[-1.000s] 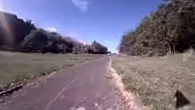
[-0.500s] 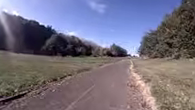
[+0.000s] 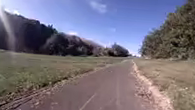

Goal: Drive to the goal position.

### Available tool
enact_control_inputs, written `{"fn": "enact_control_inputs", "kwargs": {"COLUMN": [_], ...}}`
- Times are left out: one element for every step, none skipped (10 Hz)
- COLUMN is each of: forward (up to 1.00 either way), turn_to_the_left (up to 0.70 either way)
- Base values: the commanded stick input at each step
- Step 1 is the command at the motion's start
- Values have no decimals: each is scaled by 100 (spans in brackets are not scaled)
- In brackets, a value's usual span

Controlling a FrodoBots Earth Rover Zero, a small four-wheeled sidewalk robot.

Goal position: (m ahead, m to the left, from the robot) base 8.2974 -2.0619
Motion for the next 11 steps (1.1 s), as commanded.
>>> {"fn": "enact_control_inputs", "kwargs": {"forward": [100,100,100,100,100,100,100,100,100,100,100], "turn_to_the_left": [2,2,2,1,0,-22,-35,-40,-40,-40,-40]}}
